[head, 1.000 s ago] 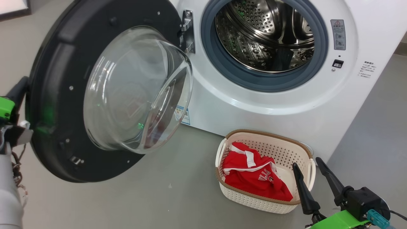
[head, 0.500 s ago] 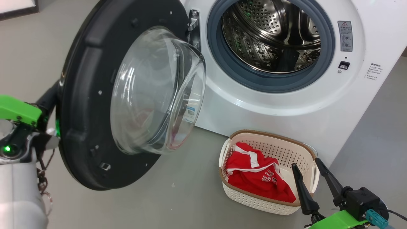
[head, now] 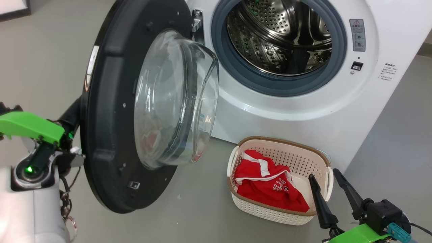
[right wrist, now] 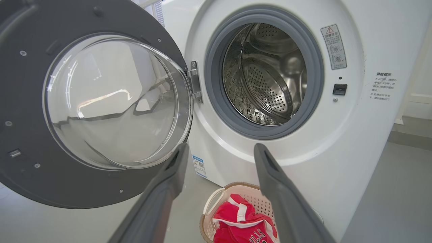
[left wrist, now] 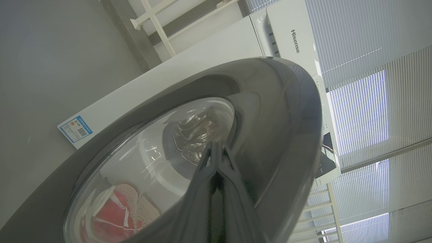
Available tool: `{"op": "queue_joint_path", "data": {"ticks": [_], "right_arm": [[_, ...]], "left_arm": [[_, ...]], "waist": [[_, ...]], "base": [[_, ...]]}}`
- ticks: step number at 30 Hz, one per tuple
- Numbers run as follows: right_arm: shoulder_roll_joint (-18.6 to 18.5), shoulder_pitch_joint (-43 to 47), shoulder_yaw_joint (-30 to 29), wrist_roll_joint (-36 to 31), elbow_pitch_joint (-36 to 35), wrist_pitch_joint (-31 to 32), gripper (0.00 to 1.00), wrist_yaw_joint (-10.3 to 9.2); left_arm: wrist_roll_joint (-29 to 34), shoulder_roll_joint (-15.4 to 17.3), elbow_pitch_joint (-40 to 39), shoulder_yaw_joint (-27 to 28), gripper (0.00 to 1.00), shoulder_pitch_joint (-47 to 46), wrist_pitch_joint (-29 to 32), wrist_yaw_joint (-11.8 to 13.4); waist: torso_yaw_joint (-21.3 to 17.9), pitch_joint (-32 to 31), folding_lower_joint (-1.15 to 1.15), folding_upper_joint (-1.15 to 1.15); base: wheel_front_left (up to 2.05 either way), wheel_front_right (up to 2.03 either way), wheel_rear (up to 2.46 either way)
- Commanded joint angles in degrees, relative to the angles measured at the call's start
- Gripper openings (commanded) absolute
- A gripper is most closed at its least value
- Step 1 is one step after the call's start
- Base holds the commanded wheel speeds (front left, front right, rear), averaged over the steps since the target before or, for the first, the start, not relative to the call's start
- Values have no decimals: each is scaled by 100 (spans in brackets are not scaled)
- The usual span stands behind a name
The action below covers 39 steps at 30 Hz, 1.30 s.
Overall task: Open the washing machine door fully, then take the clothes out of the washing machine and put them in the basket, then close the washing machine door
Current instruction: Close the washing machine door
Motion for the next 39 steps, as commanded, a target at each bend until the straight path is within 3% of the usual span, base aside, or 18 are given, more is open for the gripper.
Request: {"op": "queue_joint_path", "data": {"ticks": [1, 12, 20, 39], "right_arm": [[-67, -304, 148, 68, -126, -76, 100, 35], [-67, -350, 189, 65, -112, -82, 100, 35], [-67, -389, 186, 82, -83, -84, 100, 35], [-67, -477, 179, 95, -124, -85, 100, 35]], "left_arm": [[-106, 38, -395, -19, 0, 118, 125, 73], [-727, -70, -1434, -481, 0, 748, 239, 465], [-1406, -73, -2025, -1129, 0, 1147, -71, 728], [-2169, -74, -2334, -1751, 0, 1181, -674, 888]], "waist": [[-51, 22, 0, 0], [-306, 117, 0, 0], [-579, 170, 0, 0], [-1272, 387, 0, 0]], "base": [[0, 0, 0], [0, 0, 0], [0, 0, 0], [0, 0, 0]]}}
